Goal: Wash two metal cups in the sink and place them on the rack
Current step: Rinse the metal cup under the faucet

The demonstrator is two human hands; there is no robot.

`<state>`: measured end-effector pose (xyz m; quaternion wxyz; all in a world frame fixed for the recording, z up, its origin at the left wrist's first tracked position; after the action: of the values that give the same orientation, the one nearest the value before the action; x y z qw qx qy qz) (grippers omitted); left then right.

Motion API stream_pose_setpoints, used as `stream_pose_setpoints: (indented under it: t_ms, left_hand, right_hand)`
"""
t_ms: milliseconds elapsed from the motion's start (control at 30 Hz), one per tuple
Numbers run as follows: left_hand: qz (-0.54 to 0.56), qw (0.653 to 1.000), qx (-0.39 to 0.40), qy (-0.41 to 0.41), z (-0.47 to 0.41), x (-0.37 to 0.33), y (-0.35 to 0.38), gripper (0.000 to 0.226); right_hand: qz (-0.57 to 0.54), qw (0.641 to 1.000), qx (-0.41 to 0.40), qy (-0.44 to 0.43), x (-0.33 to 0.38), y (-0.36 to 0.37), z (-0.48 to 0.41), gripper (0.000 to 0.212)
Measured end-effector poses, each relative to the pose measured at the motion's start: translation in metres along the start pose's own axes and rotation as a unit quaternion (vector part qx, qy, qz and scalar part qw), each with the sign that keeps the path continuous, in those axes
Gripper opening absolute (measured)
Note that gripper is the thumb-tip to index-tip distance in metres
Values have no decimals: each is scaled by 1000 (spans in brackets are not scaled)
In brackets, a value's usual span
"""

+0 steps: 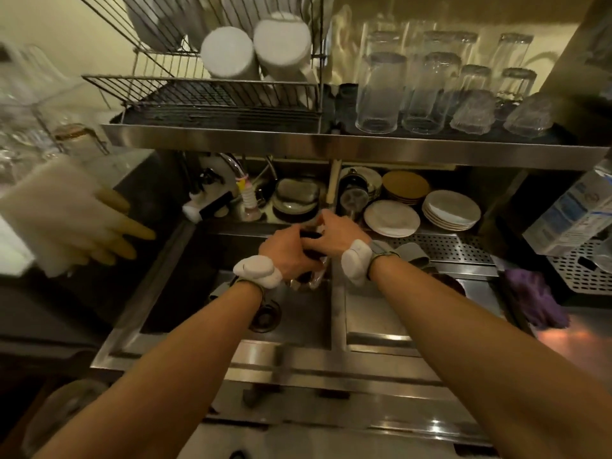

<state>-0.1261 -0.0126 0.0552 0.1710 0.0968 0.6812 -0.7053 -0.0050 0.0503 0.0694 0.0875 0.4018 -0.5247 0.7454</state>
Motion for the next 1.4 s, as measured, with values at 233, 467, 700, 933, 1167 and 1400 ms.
stream_pose_setpoints:
  t_ms: [233, 467, 700, 933, 1167, 1400]
  left_hand:
    - [11, 998, 63, 14, -6, 93, -22, 83]
    - [2, 985, 154, 83, -26, 140, -23, 85]
    - [-21, 976, 195, 91, -48, 158, -20, 88]
    - [-50, 989, 139, -19, -70, 170, -19, 66]
    - [-130, 981, -24, -140, -106, 185, -31, 55]
    - [-228, 957, -110, -143, -166, 201, -45, 61]
  right_hand:
    - [20, 998, 56, 18, 30, 45, -39, 46]
    - [66, 982, 126, 124, 43, 82, -68, 30]
    - [-36, 971, 153, 182, 41, 92, -81, 25]
    - [-37, 974, 140, 174, 16, 98, -99, 29]
    - [-94, 979, 66, 166, 3, 103, -121, 33]
    - [-98, 978, 71, 168, -9, 120, -152, 38]
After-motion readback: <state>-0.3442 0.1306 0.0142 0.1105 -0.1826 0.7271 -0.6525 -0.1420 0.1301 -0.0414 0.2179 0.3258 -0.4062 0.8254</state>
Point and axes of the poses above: each hand's wrist, its own z-axis away from the middle knuckle, its own y-axis out of the palm, x = y × z, the point moved 1 cm from there along -z, towards the middle knuckle, and after that the axes turned 10 degrees about -z, right-handed, at the moved point
